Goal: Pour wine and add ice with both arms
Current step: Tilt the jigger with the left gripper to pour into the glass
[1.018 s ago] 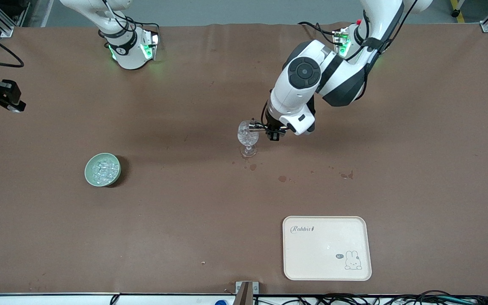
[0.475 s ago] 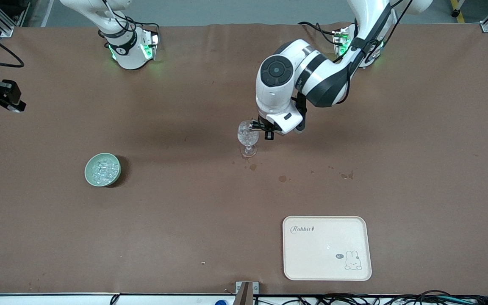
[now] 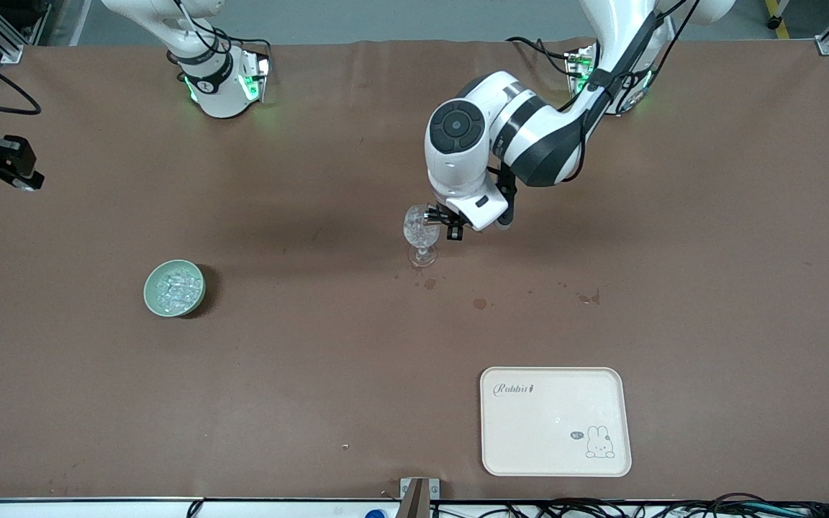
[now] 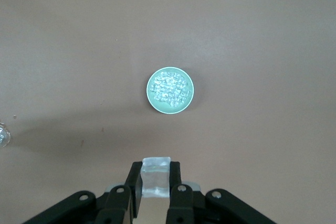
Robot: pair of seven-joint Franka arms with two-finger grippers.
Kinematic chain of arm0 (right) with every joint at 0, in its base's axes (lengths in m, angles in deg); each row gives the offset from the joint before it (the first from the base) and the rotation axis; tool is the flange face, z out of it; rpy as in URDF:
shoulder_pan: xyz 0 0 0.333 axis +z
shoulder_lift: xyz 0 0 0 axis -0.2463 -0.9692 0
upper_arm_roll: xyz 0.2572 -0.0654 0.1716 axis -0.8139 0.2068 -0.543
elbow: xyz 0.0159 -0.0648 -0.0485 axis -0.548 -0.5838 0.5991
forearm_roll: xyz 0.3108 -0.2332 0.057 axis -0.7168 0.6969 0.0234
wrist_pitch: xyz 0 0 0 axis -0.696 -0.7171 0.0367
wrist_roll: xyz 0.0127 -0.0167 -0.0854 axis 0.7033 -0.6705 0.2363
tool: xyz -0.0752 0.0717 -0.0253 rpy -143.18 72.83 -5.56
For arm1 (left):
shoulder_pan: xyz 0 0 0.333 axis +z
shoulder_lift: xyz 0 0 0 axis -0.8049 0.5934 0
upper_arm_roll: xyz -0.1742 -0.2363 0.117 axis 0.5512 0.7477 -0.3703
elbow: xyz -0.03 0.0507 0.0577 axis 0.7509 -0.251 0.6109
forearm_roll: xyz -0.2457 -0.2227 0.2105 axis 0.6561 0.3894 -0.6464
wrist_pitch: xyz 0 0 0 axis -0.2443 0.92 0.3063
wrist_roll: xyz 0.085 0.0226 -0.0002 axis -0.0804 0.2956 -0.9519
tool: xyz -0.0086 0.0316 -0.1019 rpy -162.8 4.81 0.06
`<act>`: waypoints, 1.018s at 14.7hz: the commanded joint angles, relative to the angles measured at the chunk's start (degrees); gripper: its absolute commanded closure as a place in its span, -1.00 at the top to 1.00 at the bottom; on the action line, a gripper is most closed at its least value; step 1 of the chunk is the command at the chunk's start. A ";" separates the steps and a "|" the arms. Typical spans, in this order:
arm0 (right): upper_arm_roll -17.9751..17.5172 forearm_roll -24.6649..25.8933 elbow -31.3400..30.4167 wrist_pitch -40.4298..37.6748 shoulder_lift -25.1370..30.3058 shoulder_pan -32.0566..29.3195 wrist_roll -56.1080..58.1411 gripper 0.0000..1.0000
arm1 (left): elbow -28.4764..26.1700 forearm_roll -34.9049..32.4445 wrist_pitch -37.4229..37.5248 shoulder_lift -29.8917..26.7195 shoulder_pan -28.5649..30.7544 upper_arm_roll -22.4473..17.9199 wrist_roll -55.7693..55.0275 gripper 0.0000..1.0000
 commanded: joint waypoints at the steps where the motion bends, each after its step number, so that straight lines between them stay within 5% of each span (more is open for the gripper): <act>1: -0.25 -0.01 -1.56 0.55 1.40 -0.26 -0.20 -0.97 | 1.80 -0.67 1.71 0.15 0.57 -0.04 0.59 -0.99; 15: -0.34 -0.01 -1.65 0.91 1.31 -0.08 -0.29 -0.97 | 4.44 -6.03 6.80 0.76 -1.63 -0.04 0.15 -0.99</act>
